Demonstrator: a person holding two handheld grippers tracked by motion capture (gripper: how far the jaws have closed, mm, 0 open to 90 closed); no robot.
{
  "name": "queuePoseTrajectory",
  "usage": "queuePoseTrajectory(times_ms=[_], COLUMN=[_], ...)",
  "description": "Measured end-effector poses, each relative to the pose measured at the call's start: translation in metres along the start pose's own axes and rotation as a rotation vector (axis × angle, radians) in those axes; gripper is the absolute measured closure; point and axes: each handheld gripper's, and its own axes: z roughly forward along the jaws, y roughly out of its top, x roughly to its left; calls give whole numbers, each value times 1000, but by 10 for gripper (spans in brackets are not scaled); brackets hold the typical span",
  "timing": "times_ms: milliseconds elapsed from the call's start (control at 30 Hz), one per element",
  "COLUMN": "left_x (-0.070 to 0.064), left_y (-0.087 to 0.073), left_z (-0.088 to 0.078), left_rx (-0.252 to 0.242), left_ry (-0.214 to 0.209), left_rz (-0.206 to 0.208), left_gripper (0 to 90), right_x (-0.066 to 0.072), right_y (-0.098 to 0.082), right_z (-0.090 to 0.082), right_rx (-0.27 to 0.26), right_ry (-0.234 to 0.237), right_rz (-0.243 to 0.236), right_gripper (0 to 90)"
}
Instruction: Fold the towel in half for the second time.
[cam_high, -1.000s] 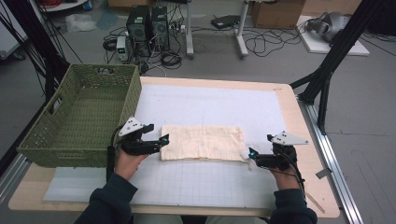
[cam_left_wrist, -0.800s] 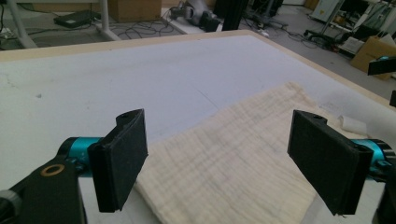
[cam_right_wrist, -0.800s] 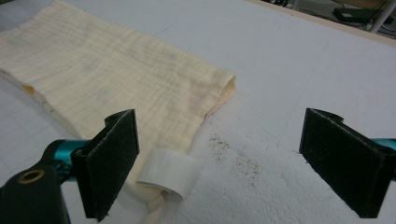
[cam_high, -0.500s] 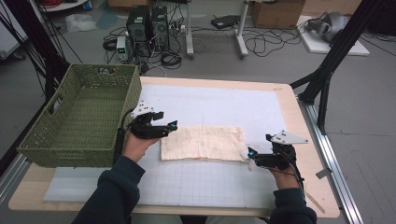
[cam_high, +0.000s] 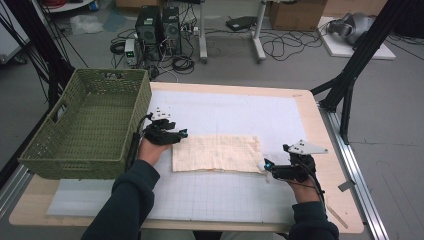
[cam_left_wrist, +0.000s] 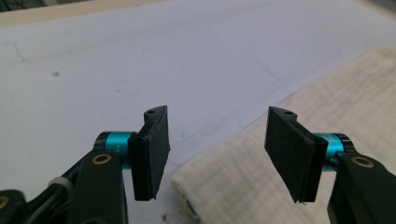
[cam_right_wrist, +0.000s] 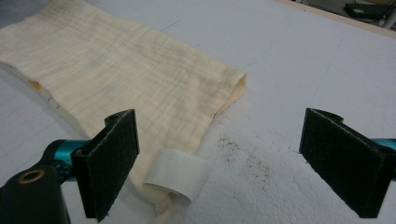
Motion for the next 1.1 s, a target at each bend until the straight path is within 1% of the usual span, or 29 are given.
queuePoseTrajectory(times_ms=[33,167,200,267,333,433,500,567,600,633,667,700,733,767,800,833,967,1000,1033,1100], left_x=[0,1,1,3,5,5,5,6,6,6,5,4,4,3,3,4,4,5,5,5], left_y=[-1,-6,-7,-9,-11,-11,-13,-15,-16,-18,-19,-19,-19,-19,-19,-19,-19,-19,-19,-19], left_z=[2,9,10,12,14,13,12,11,10,9,9,9,9,9,9,9,9,9,9,9], left_rx=[17,78,88,111,122,118,110,100,91,82,74,73,75,75,77,73,72,76,73,72], left_ry=[9,18,18,32,38,53,51,40,36,23,14,16,17,21,17,16,13,12,12,10], left_rz=[4,12,16,20,17,32,46,56,61,64,69,78,86,87,87,75,71,72,64,62], left_gripper=[413,440,446,462,482,546,601,650,695,730,785,811,825,831,834,836,839,839,839,839], right_x=[0,0,0,0,-1,-1,-1,-1,-1,-2,-2,-3,-3,-3,-4,-4,-6,-7,-8,-9], right_y=[0,0,0,0,0,0,0,-1,-2,-2,-3,-3,-4,-4,-4,-4,-3,-2,-1,2], right_z=[0,0,0,-1,-1,-1,-1,-2,-2,-2,-2,-3,-3,-3,-2,-2,3,4,6,9], right_rx=[2,3,0,-1,-5,-5,-4,-3,-2,0,-1,1,2,5,6,9,18,21,23,24], right_ry=[2,3,2,4,6,6,3,4,0,-1,-2,-2,-1,-2,-3,-2,1,5,11,10], right_rz=[0,-1,0,8,7,9,10,14,15,18,18,23,25,26,26,28,29,34,41,56], right_gripper=[112,113,112,112,112,113,113,113,112,113,113,113,112,113,113,113,113,112,113,113])
